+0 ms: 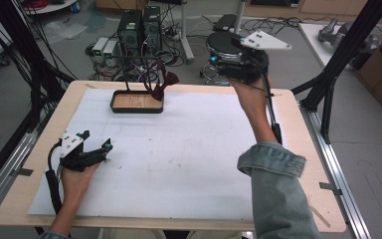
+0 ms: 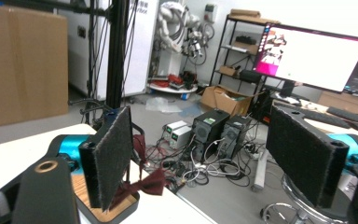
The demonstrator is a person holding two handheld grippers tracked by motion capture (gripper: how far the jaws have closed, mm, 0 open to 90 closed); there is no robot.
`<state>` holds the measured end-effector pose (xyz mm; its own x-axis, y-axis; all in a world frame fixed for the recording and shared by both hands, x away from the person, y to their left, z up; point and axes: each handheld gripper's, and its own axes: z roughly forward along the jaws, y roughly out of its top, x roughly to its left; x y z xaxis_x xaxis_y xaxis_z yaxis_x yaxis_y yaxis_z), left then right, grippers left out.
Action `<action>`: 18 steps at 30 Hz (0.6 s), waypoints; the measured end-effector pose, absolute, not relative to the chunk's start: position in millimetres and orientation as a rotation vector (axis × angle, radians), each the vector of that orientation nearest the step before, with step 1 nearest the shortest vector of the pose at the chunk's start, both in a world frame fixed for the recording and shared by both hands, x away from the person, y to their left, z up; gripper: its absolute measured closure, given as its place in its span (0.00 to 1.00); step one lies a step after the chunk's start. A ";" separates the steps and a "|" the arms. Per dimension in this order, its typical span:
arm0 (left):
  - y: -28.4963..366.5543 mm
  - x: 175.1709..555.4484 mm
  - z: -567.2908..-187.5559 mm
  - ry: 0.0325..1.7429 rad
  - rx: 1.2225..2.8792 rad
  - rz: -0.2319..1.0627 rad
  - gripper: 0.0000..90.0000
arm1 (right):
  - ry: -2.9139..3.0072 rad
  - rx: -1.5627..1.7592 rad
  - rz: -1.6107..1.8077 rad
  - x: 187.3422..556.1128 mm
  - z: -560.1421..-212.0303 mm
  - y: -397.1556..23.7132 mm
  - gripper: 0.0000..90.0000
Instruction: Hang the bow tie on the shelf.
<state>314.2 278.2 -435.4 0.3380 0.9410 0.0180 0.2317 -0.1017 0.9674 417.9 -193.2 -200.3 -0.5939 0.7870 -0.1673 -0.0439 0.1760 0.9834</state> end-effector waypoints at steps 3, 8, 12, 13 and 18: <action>277.9 314.5 -435.4 1.090 1.581 0.868 0.19 | 1.734 0.711 1.517 405.3 -198.7 -205.8 0.24; 276.7 314.2 -435.5 1.091 1.583 0.864 0.18 | 1.683 0.741 1.545 375.5 -197.1 -235.5 0.22; 276.7 313.9 -435.4 1.094 1.582 0.864 0.18 | 1.649 0.762 1.557 353.7 -201.7 -258.5 0.21; 276.7 313.9 -435.4 1.095 1.584 0.865 0.18 | 1.640 0.772 1.555 344.5 -205.2 -267.4 0.20; 276.8 313.1 -435.0 1.097 1.586 0.868 0.18 | 1.615 0.799 1.560 327.3 -215.7 -282.4 0.20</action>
<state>313.1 276.8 -435.0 0.3356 0.9417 0.0236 0.2395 -0.1095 0.9647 327.3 -282.4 -215.7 -0.5318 0.8424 -0.0871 -0.0581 0.0664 0.9961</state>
